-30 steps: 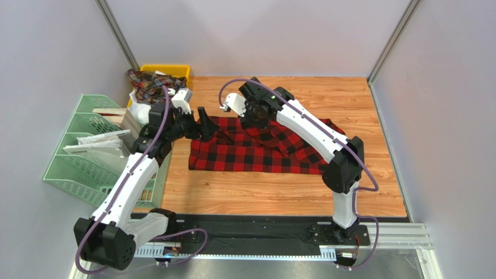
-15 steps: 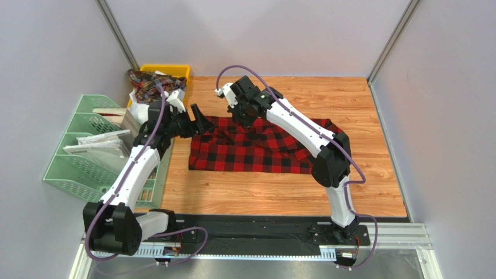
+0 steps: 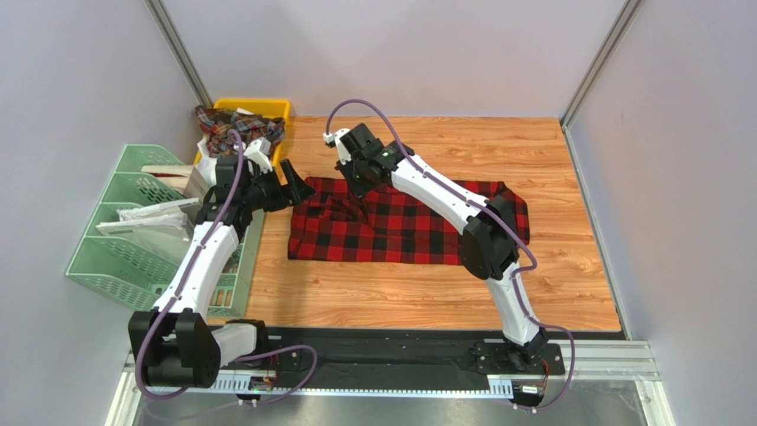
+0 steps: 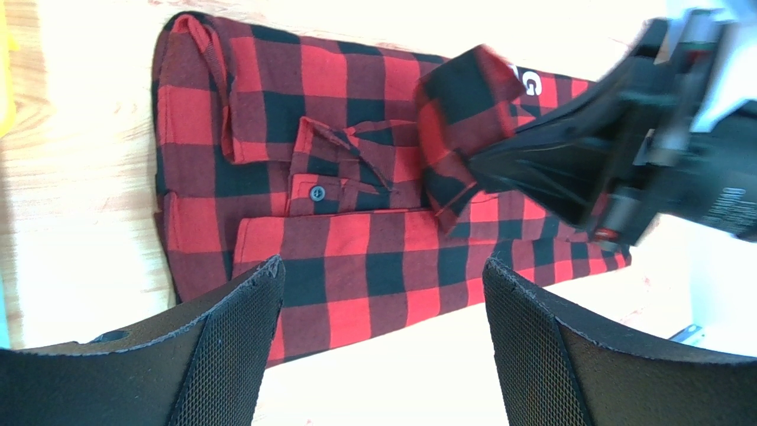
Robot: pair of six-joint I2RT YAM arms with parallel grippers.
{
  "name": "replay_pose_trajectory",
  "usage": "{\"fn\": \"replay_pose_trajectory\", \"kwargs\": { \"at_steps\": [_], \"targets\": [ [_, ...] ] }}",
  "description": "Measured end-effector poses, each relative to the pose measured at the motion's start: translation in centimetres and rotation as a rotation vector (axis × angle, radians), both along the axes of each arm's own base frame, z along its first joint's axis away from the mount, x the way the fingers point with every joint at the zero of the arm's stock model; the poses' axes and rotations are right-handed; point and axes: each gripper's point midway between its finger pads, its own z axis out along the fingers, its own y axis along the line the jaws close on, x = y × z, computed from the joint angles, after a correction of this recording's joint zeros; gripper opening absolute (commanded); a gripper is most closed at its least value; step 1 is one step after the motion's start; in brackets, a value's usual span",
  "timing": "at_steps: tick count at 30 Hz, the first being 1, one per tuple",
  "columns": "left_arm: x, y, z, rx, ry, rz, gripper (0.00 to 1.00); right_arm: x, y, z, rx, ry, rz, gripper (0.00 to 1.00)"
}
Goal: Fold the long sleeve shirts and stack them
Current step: Fold the shirt
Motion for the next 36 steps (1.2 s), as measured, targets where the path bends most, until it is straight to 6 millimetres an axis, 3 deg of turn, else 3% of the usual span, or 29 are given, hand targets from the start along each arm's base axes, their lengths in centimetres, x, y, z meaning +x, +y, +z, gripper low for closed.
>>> {"fn": "replay_pose_trajectory", "kwargs": {
  "at_steps": [2,3,4,6,7,10,14,17,20,23,25,27,30,33,36],
  "targets": [
    [0.0,0.2,-0.1,0.006,0.002,0.0,0.88,-0.1,0.4,-1.1,0.001,0.025,0.007,0.06],
    [0.0,0.2,-0.2,0.007,0.003,0.002,0.88,-0.2,0.5,-1.6,0.001,0.037,0.012,0.15],
    [-0.1,0.3,-0.3,0.009,0.005,0.002,0.88,-0.4,0.7,-1.9,0.004,0.049,0.018,0.41],
    [-0.2,0.4,-0.6,0.01,0.011,0.004,0.89,-0.9,1.0,-2.3,0.018,0.077,0.027,0.67],
    [-0.2,0.4,-0.6,0.013,0.013,0.002,0.89,-1.1,1.2,-2.3,0.027,0.086,0.043,0.94],
    [-0.3,0.4,-0.9,0.023,0.013,-0.005,0.9,-2.1,2.1,-2.2,0.07,0.128,0.095,0.98],
    [-0.6,0.6,-1.2,0.073,0.0,-0.045,0.92,-4.0,2.0,-1.8,0.108,0.186,0.174,0.98],
    [-1.5,0.5,-1.2,0.138,-0.019,-0.152,0.93,-6.2,-0.5,-0.3,0.116,0.227,0.212,0.95],
    [-1.6,0.3,-0.6,0.224,-0.066,-0.288,0.87,-7.2,-5.7,2.0,0.126,0.234,0.186,0.79],
    [-0.1,0.1,-0.5,0.347,-0.091,-0.424,0.8,-6.4,-12.8,3.3,0.123,0.225,0.07,0.56],
    [1.0,-0.4,-1.3,0.416,-0.074,-0.504,0.77,-6.2,-17.3,2.2,0.088,0.242,-0.021,0.45],
    [2.3,-1.3,-3.1,0.493,-0.032,-0.606,0.76,-6.6,-22.0,-0.4,0.023,0.295,-0.131,0.35],
    [3.9,-3.0,-6.2,0.608,0.032,-0.735,0.71,-9.0,-26.6,-5.2,-0.103,0.416,-0.223,0.31],
    [5.4,-4.2,-9.2,0.715,0.091,-0.835,0.67,-10.5,-28.4,-7.6,-0.2,0.473,-0.24,0.29],
    [7.0,-4.8,-11.1,0.779,0.13,-0.89,0.63,-10.0,-29.5,-9.4,-0.273,0.484,-0.248,0.27]
  ]
}}
